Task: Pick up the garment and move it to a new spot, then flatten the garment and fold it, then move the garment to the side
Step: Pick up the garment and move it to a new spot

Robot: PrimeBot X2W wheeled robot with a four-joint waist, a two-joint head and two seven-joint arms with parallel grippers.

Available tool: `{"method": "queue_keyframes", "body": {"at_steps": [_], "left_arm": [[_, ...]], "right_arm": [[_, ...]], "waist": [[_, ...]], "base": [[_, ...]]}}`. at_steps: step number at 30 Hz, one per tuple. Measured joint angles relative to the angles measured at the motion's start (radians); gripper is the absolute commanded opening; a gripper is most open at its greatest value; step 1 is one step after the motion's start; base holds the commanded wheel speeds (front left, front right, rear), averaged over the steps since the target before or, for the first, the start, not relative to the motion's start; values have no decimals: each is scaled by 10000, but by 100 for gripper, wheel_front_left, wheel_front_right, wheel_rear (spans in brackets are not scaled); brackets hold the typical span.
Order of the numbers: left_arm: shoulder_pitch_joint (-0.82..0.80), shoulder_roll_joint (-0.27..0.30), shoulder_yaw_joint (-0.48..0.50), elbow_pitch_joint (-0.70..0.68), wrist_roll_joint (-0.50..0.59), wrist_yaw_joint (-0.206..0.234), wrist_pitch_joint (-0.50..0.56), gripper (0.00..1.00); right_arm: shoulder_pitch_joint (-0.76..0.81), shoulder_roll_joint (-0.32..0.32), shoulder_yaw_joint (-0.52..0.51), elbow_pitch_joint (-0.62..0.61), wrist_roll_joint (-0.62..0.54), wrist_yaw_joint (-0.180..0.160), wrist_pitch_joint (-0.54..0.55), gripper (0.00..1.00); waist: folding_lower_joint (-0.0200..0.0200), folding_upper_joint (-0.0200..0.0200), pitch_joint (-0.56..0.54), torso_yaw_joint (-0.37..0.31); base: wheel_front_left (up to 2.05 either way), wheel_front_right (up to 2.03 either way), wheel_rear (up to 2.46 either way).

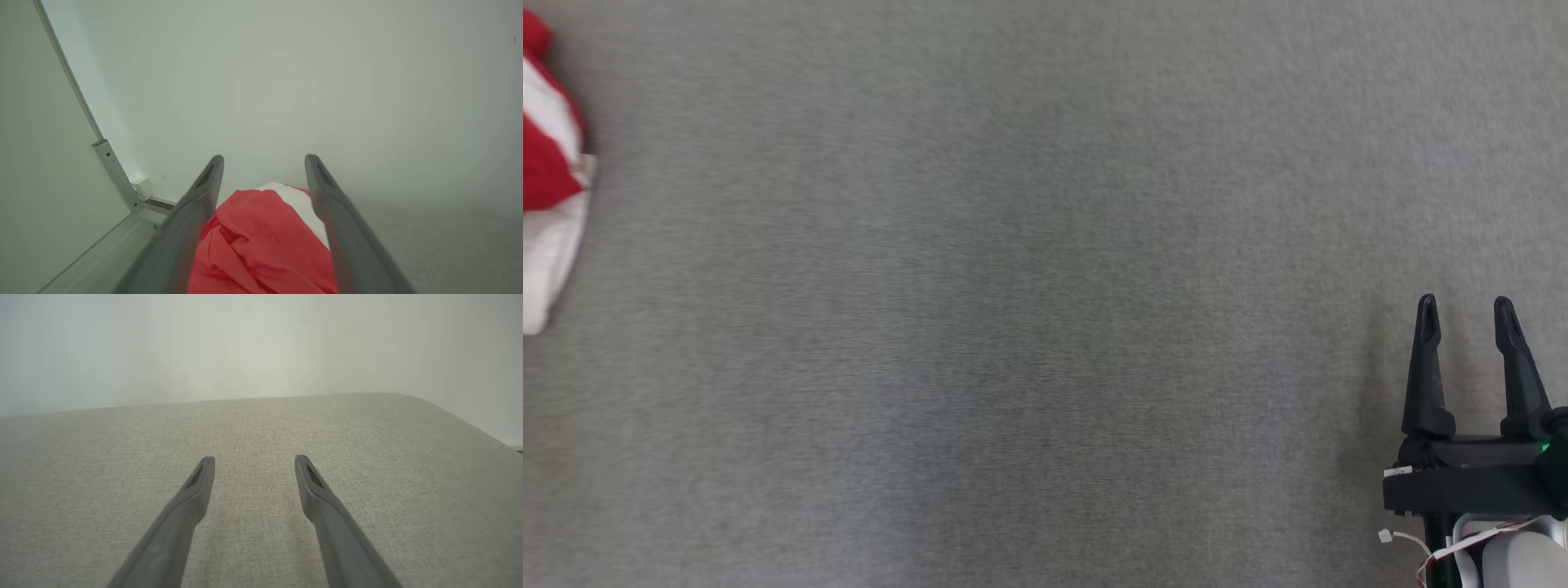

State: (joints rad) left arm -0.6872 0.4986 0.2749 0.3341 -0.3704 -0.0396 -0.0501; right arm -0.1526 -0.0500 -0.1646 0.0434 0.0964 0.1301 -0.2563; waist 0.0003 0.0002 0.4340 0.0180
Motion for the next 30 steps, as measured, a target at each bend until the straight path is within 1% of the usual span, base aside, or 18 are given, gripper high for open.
{"method": "queue_keyframes", "body": {"at_steps": [8,12,17,19,22,24,29,30], "left_arm": [[-1037,570,-372,1620,-15,-238,828,100],[-1296,777,-579,2594,-65,-399,1367,100],[-1549,970,-836,3699,-128,-500,2144,100],[-1699,993,-857,4111,-322,-573,2458,100],[-1945,1024,-1158,4784,-305,-591,3277,100],[-2142,980,-1248,5164,-366,-635,3611,100],[-2577,869,-1509,5906,-334,-616,3808,100],[-2614,848,-1526,6046,-314,-566,3701,51]], "right_arm": [[-124,0,19,-132,-4,0,-12,100],[-148,2,19,-194,-17,0,-36,100],[-168,2,71,-215,-59,0,-38,100],[-171,4,73,-221,-104,0,-36,100],[-182,2,67,-265,-182,0,-12,100],[-194,4,84,-299,-211,0,23,100],[-221,2,199,-424,-330,0,159,100],[-221,2,213,-451,-357,0,186,100]], "waist": [[-1,0,676,-557],[-2,0,837,-693],[-3,0,831,-772],[-3,0,808,-784],[-3,-1,788,-775],[-3,0,762,-775],[-4,-2,675,-830],[-3,-2,655,-848]], "base": [[0,0,0],[0,0,0],[0,0,0],[0,0,0],[0,0,0],[0,0,0],[0,0,0],[0,0,0]]}}
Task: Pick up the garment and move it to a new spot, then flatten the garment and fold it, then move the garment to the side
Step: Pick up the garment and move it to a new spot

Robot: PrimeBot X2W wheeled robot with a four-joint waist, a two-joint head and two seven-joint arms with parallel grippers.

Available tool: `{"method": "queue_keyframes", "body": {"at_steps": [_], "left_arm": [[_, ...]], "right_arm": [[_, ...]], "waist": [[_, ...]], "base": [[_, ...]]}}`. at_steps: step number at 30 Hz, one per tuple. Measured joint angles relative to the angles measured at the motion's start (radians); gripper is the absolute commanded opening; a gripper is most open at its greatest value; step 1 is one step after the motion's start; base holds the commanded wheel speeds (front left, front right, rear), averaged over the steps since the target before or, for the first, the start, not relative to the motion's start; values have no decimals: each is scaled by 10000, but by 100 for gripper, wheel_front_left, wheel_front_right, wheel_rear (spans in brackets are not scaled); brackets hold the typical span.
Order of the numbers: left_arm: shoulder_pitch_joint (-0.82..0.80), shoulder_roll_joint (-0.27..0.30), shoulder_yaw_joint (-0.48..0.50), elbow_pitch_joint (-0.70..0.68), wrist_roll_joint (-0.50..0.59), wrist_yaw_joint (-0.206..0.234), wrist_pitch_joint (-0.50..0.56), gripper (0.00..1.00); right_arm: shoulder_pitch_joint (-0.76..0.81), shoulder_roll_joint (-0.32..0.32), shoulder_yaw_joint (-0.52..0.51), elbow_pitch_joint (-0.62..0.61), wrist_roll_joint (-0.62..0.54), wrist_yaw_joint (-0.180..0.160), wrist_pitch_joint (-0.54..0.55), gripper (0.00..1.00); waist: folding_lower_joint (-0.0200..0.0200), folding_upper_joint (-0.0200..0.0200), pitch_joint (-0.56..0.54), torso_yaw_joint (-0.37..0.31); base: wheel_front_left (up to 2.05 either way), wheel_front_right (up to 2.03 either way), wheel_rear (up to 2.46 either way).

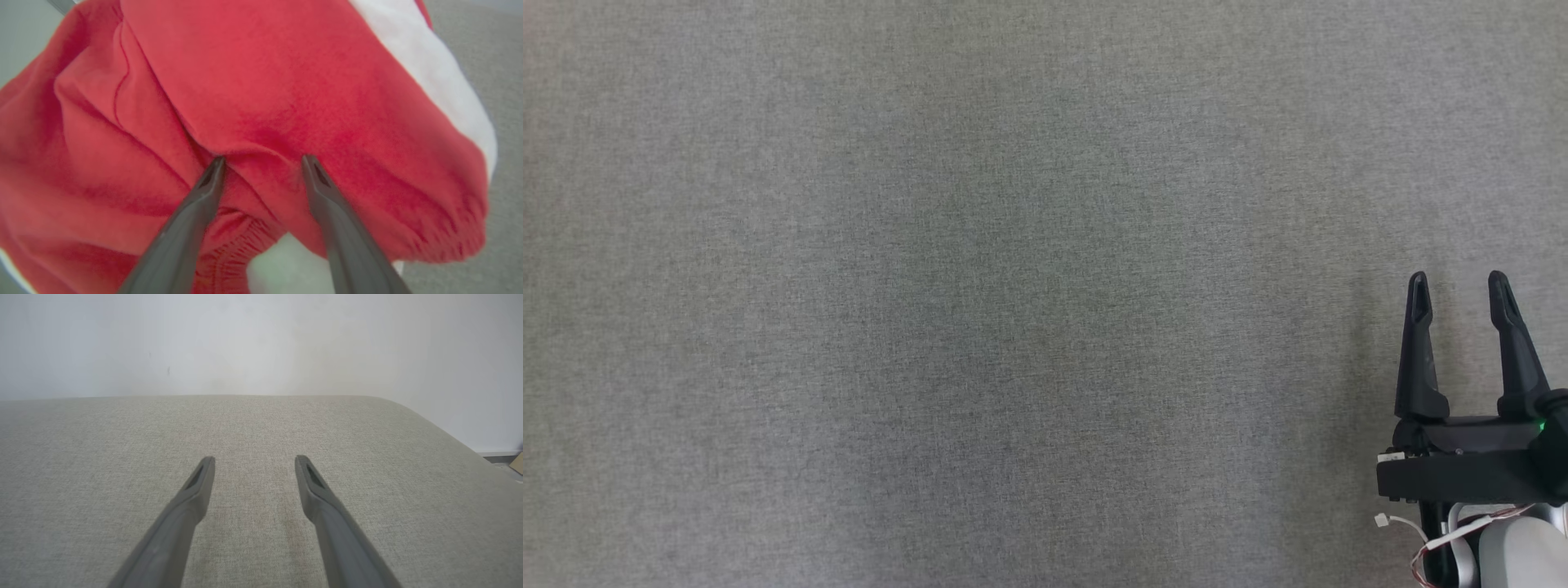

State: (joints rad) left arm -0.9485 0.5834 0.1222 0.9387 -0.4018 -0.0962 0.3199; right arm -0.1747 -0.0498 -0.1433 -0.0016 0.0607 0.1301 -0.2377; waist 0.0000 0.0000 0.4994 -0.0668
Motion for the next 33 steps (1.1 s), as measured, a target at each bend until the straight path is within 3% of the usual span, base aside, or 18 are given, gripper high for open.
{"method": "queue_keyframes", "body": {"at_steps": [1,5,10,18,26,33], "left_arm": [[-22,-17,-6,98,4,4,-171,0],[-83,-31,-105,495,190,182,-970,0],[-620,17,-81,401,334,295,-3193,0],[-1620,-19,-372,-56,380,-15,-4694,0],[-2868,-408,-1542,-1950,577,-272,-4378,0],[-3498,-1325,-2683,-3847,424,-314,-3375,0]], "right_arm": [[1,2,2,-42,-13,0,12,100],[2,0,-12,-155,-54,0,98,100],[92,0,-13,-138,-65,0,98,100],[121,4,249,376,215,0,29,100],[236,2,510,1118,796,0,-157,100],[280,0,740,1574,1304,0,-236,100]], "waist": [[0,0,-20,-17],[-1,0,-132,-54],[0,0,-396,87],[-1,0,-1079,364],[-2,-1,-1911,314],[-1,-1,-2268,-196]], "base": [[0,0,0],[0,0,0],[0,0,0],[0,0,0],[0,0,0],[0,0,0]]}}
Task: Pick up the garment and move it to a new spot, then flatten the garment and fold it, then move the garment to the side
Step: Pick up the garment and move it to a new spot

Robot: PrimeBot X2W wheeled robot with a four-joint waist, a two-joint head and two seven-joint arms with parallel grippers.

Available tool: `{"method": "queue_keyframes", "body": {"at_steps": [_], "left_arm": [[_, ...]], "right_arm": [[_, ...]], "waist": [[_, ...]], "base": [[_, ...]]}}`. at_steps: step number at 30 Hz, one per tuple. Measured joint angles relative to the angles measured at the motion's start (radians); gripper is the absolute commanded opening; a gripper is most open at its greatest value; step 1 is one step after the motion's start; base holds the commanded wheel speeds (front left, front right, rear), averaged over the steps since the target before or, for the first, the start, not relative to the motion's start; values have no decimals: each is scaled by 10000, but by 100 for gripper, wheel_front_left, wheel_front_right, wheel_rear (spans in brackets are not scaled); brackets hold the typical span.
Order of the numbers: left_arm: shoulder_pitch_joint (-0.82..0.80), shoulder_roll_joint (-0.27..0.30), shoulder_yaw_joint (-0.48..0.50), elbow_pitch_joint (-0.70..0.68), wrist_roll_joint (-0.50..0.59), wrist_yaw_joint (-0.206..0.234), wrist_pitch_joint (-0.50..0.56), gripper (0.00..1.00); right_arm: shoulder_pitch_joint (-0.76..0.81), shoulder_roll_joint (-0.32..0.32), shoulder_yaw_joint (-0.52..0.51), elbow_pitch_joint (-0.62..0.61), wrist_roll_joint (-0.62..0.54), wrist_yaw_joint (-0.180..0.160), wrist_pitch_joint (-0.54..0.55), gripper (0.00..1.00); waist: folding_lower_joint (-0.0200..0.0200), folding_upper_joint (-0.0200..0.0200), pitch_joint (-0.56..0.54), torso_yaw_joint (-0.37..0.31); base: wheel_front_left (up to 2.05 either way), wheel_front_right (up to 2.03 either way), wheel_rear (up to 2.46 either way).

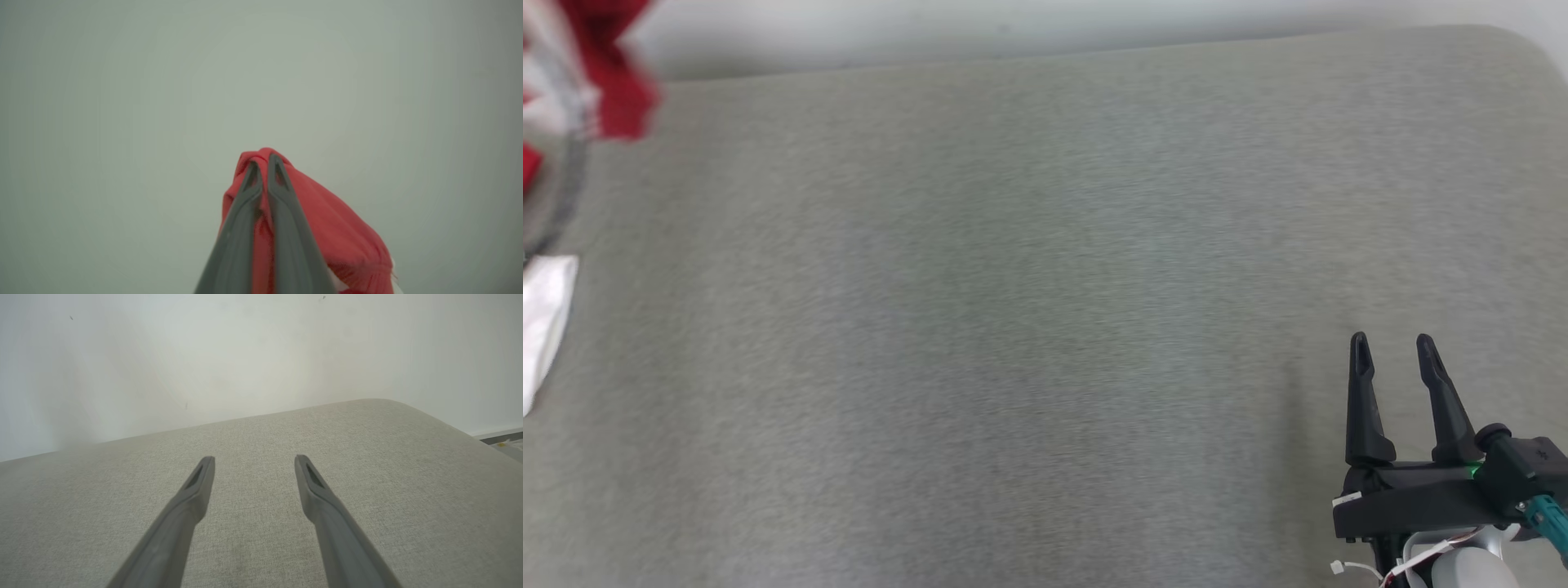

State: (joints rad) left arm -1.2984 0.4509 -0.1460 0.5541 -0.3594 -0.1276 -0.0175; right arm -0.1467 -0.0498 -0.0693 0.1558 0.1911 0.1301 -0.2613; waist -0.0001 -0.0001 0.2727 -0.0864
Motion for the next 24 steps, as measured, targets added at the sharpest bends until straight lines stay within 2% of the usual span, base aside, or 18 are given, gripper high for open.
{"method": "queue_keyframes", "body": {"at_steps": [8,17,19,24], "left_arm": [[-175,-1609,-1442,-1735,-497,-19,1120,0],[569,-3427,-2520,-2433,-1273,50,1310,0],[1104,-3695,-2704,-2520,-1488,150,1200,0],[2561,-3935,-3143,-2633,-2090,541,786,0]], "right_arm": [[-4,4,192,21,562,0,-23,100],[48,-2,173,35,809,0,-27,100],[60,0,151,23,815,0,-27,100],[71,0,121,6,815,0,-27,100]], "waist": [[0,0,-223,-1064],[0,0,-300,-2342],[0,0,-312,-2550],[-1,0,-339,-2785]], "base": [[0,0,0],[0,0,0],[0,0,0],[0,0,0]]}}
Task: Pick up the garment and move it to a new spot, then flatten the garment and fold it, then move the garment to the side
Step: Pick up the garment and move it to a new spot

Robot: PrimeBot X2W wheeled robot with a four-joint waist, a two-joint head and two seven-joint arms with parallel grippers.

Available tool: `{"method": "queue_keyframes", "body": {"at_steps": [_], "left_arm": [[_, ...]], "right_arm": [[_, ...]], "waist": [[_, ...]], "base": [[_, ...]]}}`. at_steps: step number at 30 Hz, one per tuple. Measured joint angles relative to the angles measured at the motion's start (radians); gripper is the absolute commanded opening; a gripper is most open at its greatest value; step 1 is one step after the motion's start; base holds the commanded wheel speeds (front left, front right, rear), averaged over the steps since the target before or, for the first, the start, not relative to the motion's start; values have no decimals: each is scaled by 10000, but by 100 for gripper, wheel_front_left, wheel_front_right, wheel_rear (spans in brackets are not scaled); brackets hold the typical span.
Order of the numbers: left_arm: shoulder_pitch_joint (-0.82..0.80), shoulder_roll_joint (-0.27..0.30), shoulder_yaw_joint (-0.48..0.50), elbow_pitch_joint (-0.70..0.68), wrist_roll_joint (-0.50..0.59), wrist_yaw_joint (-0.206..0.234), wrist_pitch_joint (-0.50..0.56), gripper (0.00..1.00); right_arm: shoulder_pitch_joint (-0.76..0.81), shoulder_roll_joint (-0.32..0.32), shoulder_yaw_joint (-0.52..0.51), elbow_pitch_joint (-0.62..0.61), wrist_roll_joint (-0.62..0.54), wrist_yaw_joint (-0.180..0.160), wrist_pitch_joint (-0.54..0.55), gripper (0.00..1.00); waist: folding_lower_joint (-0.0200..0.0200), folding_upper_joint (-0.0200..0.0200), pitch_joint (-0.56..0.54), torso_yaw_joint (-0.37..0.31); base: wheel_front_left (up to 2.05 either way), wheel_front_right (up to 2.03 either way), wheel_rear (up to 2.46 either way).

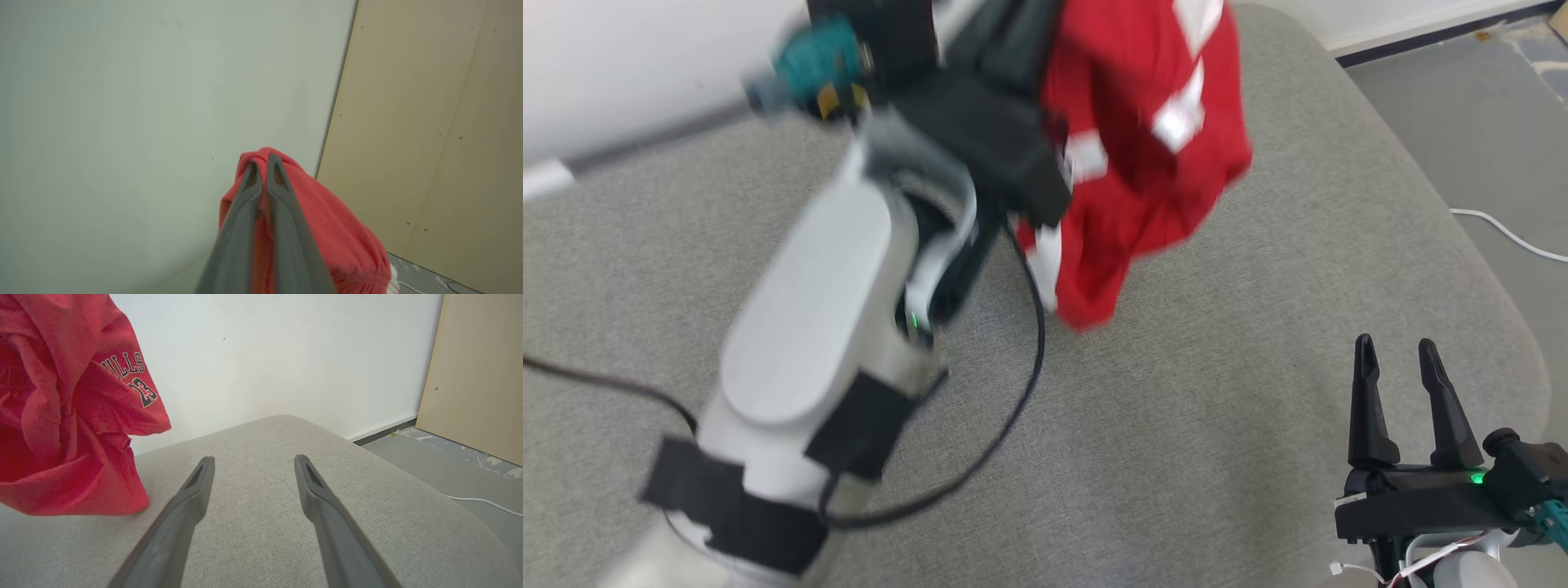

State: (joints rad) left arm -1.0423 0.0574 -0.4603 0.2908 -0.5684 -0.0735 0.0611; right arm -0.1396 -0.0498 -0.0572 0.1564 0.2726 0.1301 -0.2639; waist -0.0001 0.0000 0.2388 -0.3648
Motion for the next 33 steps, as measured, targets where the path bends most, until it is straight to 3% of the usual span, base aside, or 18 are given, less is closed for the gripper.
{"method": "queue_keyframes", "body": {"at_steps": [7,16,23,25,33], "left_arm": [[2027,130,123,453,-472,468,-715,0],[4239,1475,972,1310,-792,692,-1505,0],[5126,2013,1488,2067,-972,913,-2180,0],[5152,2071,1513,2274,-955,859,-2380,100],[5274,1797,1553,2140,-734,629,-3093,100]], "right_arm": [[-13,4,-104,-75,-205,0,0,100],[-48,0,-69,-113,-368,0,0,100],[-56,2,-4,-38,-472,0,0,100],[-56,2,25,-36,-523,0,0,100],[31,6,4,-75,-767,0,0,100]], "waist": [[2,0,39,291],[2,0,147,768],[2,0,171,1028],[1,0,145,1110],[1,0,-136,1606]], "base": [[0,0,0],[0,0,0],[0,0,0],[0,0,0],[0,0,0]]}}
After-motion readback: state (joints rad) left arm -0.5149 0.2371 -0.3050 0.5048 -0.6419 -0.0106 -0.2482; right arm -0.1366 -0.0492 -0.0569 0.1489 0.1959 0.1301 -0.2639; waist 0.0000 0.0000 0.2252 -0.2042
